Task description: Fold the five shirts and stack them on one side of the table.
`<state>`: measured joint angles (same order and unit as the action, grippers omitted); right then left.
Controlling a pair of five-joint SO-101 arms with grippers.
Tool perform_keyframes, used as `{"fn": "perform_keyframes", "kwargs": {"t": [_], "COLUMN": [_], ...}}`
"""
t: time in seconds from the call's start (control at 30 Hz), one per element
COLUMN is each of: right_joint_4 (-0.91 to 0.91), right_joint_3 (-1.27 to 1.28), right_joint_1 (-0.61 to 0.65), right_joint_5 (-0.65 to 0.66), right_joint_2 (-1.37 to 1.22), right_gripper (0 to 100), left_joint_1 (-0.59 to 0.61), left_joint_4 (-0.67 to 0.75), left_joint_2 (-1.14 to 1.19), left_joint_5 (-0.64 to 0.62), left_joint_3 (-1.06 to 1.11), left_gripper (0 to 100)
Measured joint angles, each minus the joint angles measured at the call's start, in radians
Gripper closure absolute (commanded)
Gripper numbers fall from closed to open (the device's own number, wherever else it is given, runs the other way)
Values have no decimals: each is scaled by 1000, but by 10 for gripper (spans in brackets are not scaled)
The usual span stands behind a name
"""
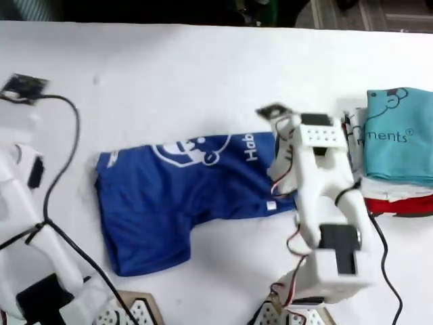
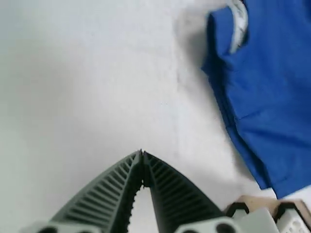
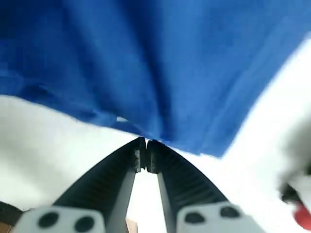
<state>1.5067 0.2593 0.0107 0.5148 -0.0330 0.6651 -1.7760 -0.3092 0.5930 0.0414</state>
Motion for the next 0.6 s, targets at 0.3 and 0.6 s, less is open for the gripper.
{"fn": "perform_keyframes", "kwargs": {"t": [0.3, 0.6], "right_joint_4": [49, -279], "right_joint_3": [-69, 97], "right_joint_1": [259, 568], "right_joint_5": [0, -97], "right_joint_2": [149, -58], "right_gripper": [981, 981], "left_joint_1": [133, 284], "left_joint_4": [-2, -2], "left_joint_2": [0, 0], "left_joint_5": [-100, -126], "left_joint_3": [-137, -137], "left_gripper": [977, 977]}}
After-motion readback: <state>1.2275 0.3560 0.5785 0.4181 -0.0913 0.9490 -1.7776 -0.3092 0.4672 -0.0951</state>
